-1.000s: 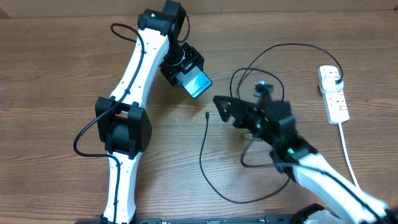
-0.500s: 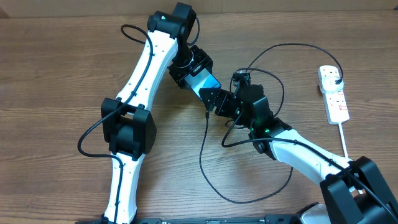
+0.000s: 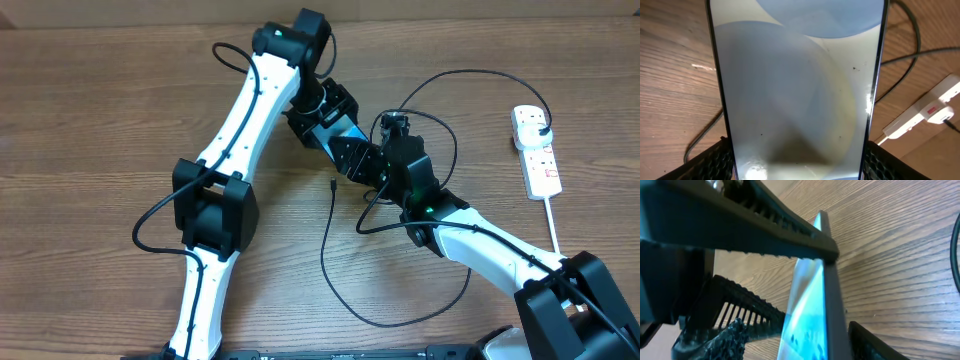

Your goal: Plug charger to phone and switch on socket

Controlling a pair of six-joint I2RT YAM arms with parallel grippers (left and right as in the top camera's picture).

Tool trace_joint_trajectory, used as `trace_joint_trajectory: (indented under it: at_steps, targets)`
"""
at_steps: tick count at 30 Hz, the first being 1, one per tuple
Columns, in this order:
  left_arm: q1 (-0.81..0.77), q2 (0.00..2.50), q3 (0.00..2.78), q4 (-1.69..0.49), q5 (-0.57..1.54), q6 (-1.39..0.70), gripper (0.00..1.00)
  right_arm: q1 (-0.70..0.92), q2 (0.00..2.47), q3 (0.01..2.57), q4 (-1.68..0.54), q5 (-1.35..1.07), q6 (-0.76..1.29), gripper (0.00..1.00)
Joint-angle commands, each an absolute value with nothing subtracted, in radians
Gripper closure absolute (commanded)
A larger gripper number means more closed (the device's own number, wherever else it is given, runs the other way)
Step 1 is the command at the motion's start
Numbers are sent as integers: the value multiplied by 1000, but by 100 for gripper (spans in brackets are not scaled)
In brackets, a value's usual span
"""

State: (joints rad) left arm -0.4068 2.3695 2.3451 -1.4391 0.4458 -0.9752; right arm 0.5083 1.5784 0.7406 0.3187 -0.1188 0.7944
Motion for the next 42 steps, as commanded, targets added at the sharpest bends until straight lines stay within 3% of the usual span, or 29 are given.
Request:
trace_joint_trajectory:
  at_steps: [1,10,15,21,32,35,36,37,39,42]
  targets:
    - [-420,2333,2366,-1435,472,-1003,96,509,1580,768,324,-89,811,39]
    - [-440,2333,2366,-1436,459,-1003,96,509,1581,768,282,-45,849,58]
    - [-440,2333,2366,-1436,437,-1003,96,509,1581,768,283,-34,864,60]
    - [-440,2333,2366,-1438,430,-1004,96,509,1581,768,283,-13,868,74]
    - [-440,2333,2366,-1431,390,-1015,96,509,1581,768,282,-85,891,76]
    - [-440,2333,2366,-1425,390,-1014,95,509,1581,768,282,-117,891,92]
    - [-440,2333,2366,-1421,390,-1009,87,509,1581,768,282,-126,891,96]
    - [-440,2333,2366,-1418,390,-1001,66,509,1581,768,282,-130,891,96]
    - [-439,2333,2366,-1402,405,-955,2,509,1581,768,282,-129,891,96]
    - [-432,2329,2367,-1378,456,-884,0,505,1581,768,282,-121,891,96]
